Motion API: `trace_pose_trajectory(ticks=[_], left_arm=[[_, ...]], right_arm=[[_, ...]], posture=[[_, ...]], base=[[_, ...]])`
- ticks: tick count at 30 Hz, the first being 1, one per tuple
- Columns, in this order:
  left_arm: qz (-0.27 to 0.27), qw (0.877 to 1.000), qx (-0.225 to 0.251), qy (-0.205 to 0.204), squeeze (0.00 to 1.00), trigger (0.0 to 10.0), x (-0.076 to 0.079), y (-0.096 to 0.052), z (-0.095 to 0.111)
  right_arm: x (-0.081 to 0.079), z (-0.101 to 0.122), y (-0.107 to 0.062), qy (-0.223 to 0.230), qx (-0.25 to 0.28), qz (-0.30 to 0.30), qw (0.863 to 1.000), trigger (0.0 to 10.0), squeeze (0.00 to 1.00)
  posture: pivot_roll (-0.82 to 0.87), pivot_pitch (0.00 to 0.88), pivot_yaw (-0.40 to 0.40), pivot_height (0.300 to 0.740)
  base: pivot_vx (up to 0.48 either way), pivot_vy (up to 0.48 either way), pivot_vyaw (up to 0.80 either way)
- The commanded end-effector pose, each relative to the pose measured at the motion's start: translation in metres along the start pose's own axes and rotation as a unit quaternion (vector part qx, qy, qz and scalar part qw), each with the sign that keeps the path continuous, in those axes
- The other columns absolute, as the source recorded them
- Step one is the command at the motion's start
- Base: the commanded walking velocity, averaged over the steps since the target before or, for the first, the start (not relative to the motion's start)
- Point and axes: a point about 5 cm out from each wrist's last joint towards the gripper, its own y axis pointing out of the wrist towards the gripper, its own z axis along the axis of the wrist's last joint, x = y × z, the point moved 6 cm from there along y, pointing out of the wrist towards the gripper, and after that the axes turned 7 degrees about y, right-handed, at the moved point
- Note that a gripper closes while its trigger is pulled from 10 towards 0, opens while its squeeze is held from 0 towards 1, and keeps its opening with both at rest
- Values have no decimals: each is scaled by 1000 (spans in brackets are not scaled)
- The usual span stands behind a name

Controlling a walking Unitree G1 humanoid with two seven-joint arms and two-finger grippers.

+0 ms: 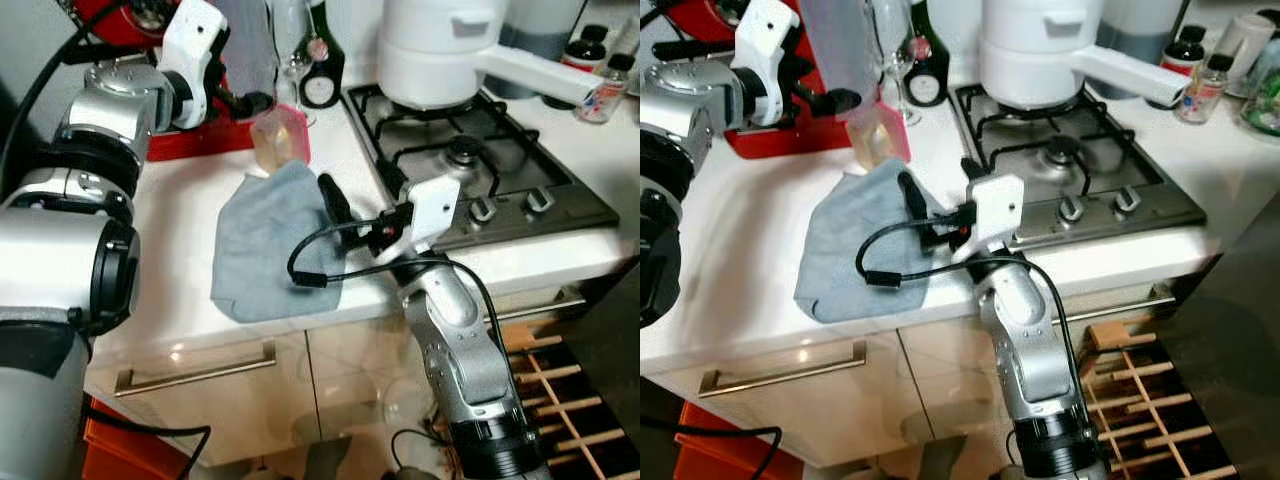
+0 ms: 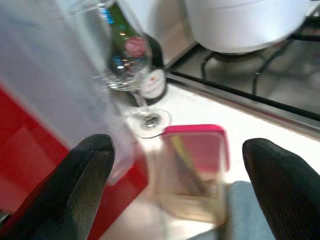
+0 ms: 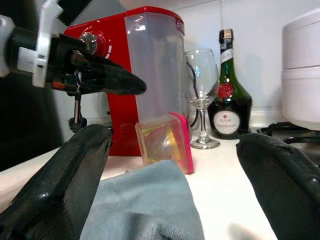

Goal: Restocking fridge

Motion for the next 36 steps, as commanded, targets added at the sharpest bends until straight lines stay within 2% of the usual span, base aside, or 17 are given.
trace_pose_trajectory(ticks=[1, 9, 13, 19, 22, 23, 25, 26, 28, 30, 31, 33, 34, 35, 36], left_arm=[[9, 1000, -5, 4, 0, 10000, -4, -1, 4], [13, 999, -31, 0, 0, 10000, 1, 3, -11], [23, 999, -36, -8, 0, 10000, 1, 4, -16], [12, 999, -43, -24, 0, 10000, 9, 8, -24], [26, 998, -47, -32, 0, 10000, 9, 9, -29], [46, 997, -25, -53, 0, 10000, 4, 8, -24], [54, 997, -8, -57, 0, 10000, 1, 8, -19], [40, 998, 15, -55, 0, 10000, 3, 7, -15], [28, 997, 29, -60, 0, 10000, 5, 7, -14], [1, 994, 79, -74, 0, 10000, 10, 2, -13], [1, 994, 79, -74, 0, 10000, 10, 2, -13], [-22, 992, 119, -37, 0, 10000, 19, -7, -17], [-14, 989, 142, -31, 0, 10000, 25, -17, -21], [-14, 989, 142, -31, 0, 10000, 25, -17, -21], [-8, 987, 156, -29, 0, 10000, 31, -24, -23]], right_arm=[[-8, 4, -3, 3, 0, 4, 1000, 10000, 0], [-17, -3, -20, 20, -19, -7, 1000, 10000, 0], [-16, -4, -24, 22, -28, -10, 999, 10000, 0], [-14, -3, -32, 21, -42, -17, 999, 10000, 0], [-15, -4, -35, 22, -48, -20, 998, 10000, 0], [-14, -4, -34, 18, -48, -26, 998, 10000, 0], [-11, -4, -34, 13, -48, -37, 998, 10000, 0], [-5, -4, -34, 8, -46, -55, 997, 10000, 0], [1, -4, -34, 4, -45, -65, 997, 10000, 0], [8, -6, -35, -12, -50, -70, 996, 10000, 0], [8, -6, -35, -12, -50, -70, 996, 10000, 0], [14, -8, -35, -25, -52, -71, 996, 10000, 0], [17, -8, -35, -28, -52, -73, 996, 10000, 0], [17, -8, -35, -28, -52, -73, 996, 10000, 0], [20, -9, -35, -29, -52, -75, 995, 10000, 0]], posture=[[-195, 0, 155, 740], [-216, 0, 165, 740], [-227, 0, 161, 740], [-245, 0, 156, 740], [-250, 0, 162, 740], [-261, 0, 170, 740], [-261, 0, 170, 740], [-261, 0, 159, 740], [-243, 0, 139, 740], [-222, 0, 117, 740], [-222, 0, 117, 740], [-196, 0, 93, 740], [-170, 0, 72, 740], [-170, 0, 72, 740], [-159, 0, 64, 740]], base=[[0, 0, 0], [0, 0, 0], [0, 0, 0], [0, 0, 0], [0, 0, 0], [0, 0, 0], [0, 0, 0], [0, 0, 0], [0, 0, 0], [0, 0, 0], [0, 0, 0], [0, 0, 0], [0, 0, 0], [0, 0, 0], [0, 0, 0]])
